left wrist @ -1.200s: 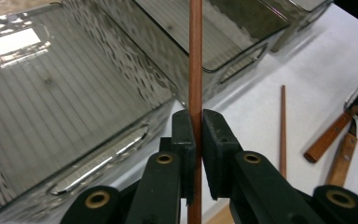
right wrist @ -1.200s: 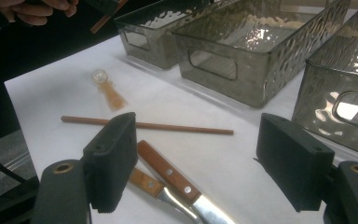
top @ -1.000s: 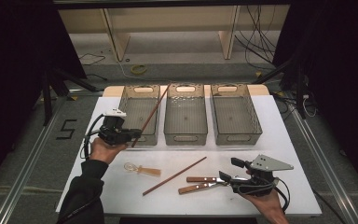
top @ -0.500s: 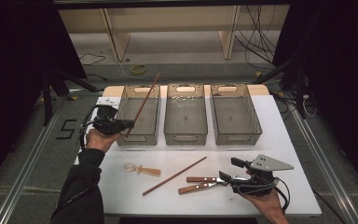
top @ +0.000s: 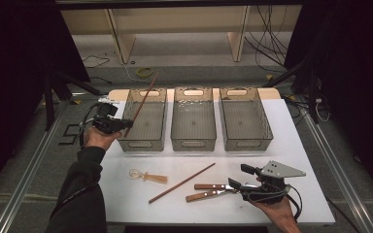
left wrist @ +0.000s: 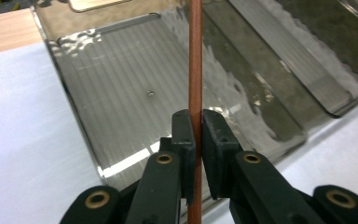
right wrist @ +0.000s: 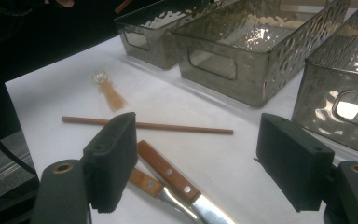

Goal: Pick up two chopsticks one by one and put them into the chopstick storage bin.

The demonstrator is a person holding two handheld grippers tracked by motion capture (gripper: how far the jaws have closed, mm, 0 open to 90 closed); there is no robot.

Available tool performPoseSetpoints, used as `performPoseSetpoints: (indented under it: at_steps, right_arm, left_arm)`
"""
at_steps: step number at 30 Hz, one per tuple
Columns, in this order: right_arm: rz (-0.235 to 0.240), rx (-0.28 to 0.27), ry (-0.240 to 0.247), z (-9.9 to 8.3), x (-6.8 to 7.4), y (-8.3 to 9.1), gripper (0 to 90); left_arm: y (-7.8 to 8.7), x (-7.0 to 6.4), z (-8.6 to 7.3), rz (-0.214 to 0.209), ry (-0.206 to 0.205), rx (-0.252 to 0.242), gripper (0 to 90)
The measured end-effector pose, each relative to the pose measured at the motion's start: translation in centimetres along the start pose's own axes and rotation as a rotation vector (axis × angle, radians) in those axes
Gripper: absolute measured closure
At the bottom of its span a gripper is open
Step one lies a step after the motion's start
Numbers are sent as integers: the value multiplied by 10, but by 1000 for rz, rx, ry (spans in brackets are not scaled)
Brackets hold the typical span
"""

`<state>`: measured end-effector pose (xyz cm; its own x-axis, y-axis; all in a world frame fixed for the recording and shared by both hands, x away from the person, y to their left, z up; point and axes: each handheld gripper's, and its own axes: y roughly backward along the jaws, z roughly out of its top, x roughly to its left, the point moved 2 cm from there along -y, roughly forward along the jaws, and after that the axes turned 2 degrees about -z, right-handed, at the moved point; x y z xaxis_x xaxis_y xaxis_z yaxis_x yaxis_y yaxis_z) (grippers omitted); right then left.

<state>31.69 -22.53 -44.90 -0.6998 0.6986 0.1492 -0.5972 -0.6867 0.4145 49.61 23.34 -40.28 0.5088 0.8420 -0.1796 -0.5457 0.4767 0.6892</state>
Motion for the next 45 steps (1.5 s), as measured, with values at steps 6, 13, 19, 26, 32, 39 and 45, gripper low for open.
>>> performPoseSetpoints:
  at_steps: [6,13,19,26,32,39,45]
  right_arm:
    - [1,-1,0,0,0,0,298]
    - [2,-2,0,0,0,0,297]
    - [1,-3,0,0,0,0,298]
    - [3,-2,-2,0,0,0,298]
    - [3,-2,-2,0,0,0,298]
    - [3,-1,-2,0,0,0,298]
    - [3,-2,-2,0,-1,0,298]
  left_arm:
    - [-7,10,-2,32,12,14,836]
    - [-13,13,-4,48,25,28,836]
    - [-20,16,-7,65,30,52,835]
    - [-24,17,-9,71,27,78,836]
    - [-27,19,-11,76,23,103,835]
    - [-30,20,-11,78,22,131,834]
    - [-33,19,-12,82,14,162,834]
